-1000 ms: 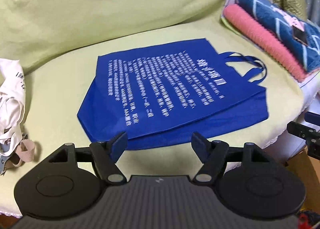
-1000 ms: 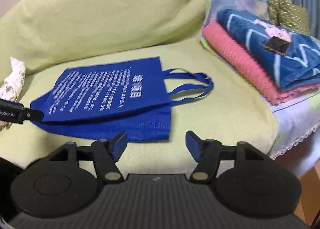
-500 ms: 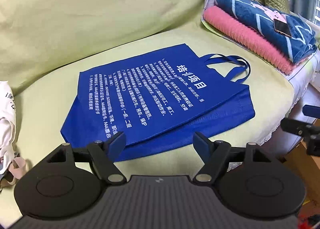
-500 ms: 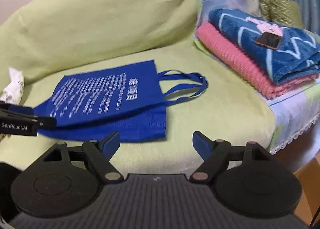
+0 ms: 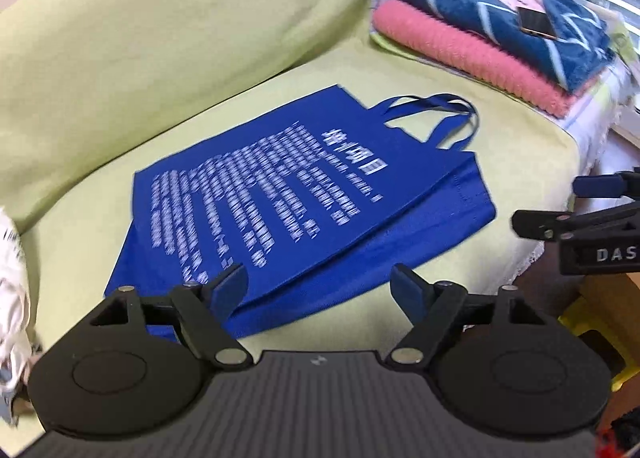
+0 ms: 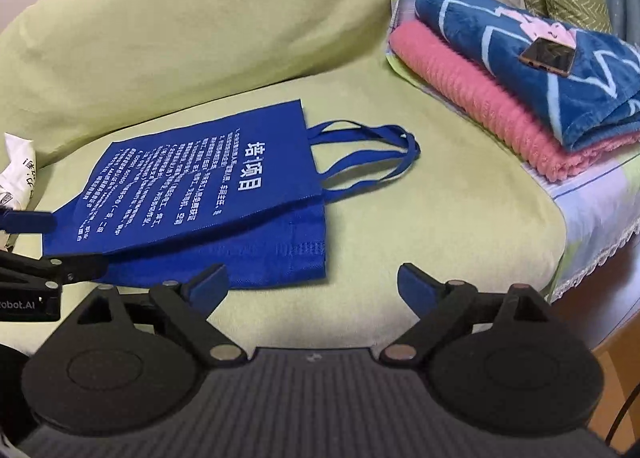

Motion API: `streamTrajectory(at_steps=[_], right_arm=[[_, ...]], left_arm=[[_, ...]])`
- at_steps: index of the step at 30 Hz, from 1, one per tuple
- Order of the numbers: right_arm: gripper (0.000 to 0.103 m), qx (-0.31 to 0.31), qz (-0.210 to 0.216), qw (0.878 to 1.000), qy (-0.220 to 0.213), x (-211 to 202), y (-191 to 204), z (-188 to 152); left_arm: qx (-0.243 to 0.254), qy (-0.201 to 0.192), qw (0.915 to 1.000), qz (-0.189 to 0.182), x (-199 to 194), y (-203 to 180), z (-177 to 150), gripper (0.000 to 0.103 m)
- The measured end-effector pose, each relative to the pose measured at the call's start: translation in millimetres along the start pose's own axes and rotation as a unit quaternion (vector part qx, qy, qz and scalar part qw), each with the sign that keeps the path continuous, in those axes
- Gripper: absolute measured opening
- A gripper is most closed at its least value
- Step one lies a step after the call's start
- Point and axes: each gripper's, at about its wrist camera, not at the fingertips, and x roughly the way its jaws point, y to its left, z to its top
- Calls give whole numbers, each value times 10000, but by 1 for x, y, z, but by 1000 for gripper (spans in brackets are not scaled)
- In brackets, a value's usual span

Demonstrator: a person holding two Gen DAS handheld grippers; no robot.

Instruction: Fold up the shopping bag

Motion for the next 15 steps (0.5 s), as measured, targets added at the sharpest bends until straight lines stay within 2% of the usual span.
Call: streamTrajectory(at_steps=[4,6,9,12,13,15], right_arm=[[95,212,22,9997,139,7,-11,-7],[95,351,24,9991,224,10,-19,-11],[95,562,20,9979,318,13,-31,-18],[95,718,47,9969,315,12,-39,-23],[95,748,78,9967,298,12,-41,-24],[95,785,176,9964,255,13,-42,-27]], left_arm=[[620,-150,9980,-42,8,-12,8,79],[1053,-230,9942,-55,15,-20,12,79],[2039,-239,9787,-73,40,-36,18,80],[2756,-72,9612,-49,67,-45,18,80],[2908,6,9568,-39,75,-45,17,78],[3074,116,9515,-81,84,-42,13,58]])
